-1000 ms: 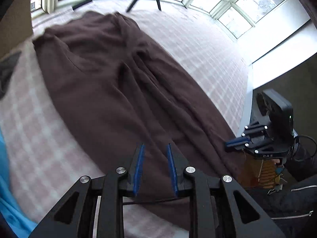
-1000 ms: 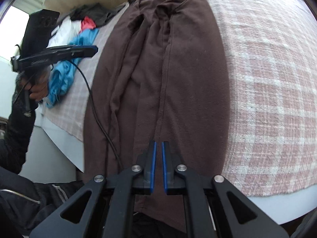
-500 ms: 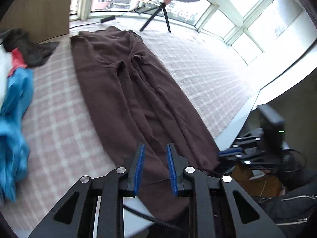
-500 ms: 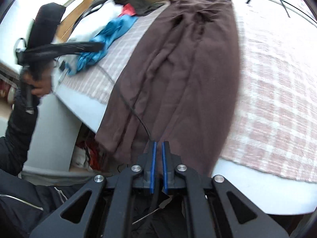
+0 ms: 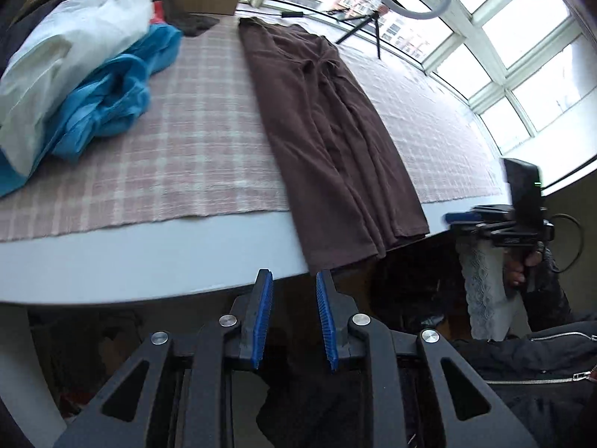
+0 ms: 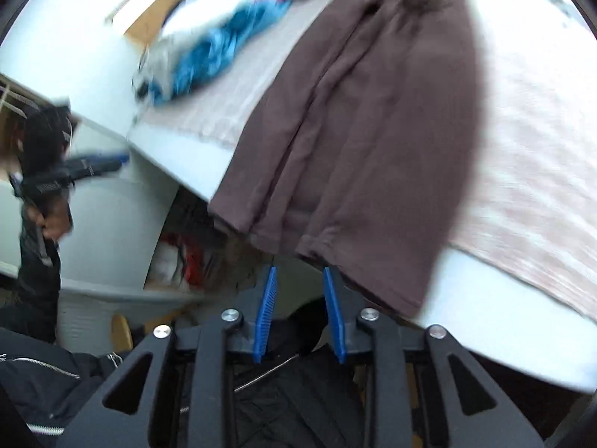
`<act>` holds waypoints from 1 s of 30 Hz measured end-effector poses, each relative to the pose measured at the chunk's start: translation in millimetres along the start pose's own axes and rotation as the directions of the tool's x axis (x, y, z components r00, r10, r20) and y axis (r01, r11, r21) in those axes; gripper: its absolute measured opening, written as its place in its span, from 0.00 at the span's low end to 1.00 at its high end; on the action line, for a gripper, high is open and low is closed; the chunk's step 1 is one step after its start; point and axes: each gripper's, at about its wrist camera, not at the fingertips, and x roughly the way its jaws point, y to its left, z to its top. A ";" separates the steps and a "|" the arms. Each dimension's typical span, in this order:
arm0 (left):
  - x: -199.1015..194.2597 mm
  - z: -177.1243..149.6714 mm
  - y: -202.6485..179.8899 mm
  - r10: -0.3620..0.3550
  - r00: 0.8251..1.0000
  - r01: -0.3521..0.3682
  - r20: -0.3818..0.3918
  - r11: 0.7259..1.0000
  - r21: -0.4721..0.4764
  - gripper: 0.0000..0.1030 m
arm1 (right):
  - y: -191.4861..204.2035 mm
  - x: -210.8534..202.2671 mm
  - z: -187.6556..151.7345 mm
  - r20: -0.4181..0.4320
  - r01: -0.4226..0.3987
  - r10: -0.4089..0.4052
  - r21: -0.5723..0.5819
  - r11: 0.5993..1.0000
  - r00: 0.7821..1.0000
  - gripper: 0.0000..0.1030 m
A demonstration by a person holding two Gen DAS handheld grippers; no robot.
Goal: Fold clothes
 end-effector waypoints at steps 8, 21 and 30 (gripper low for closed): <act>97.8 5.3 -36.0 0.008 0.994 -0.003 -0.110 0.999 0.052 0.23 | -2.0 27.1 -2.1 0.041 0.193 -0.192 -0.028 0.981 0.980 0.51; 144.6 7.9 -51.8 0.048 0.979 -0.042 -0.198 0.999 0.034 0.38 | -58.9 60.5 -2.3 -0.013 0.258 -0.258 0.101 0.961 0.966 0.51; 149.2 8.3 -64.7 0.081 0.974 -0.068 -0.211 0.995 0.067 0.39 | -54.5 68.2 -1.4 -0.049 0.261 -0.259 0.050 0.964 0.965 0.51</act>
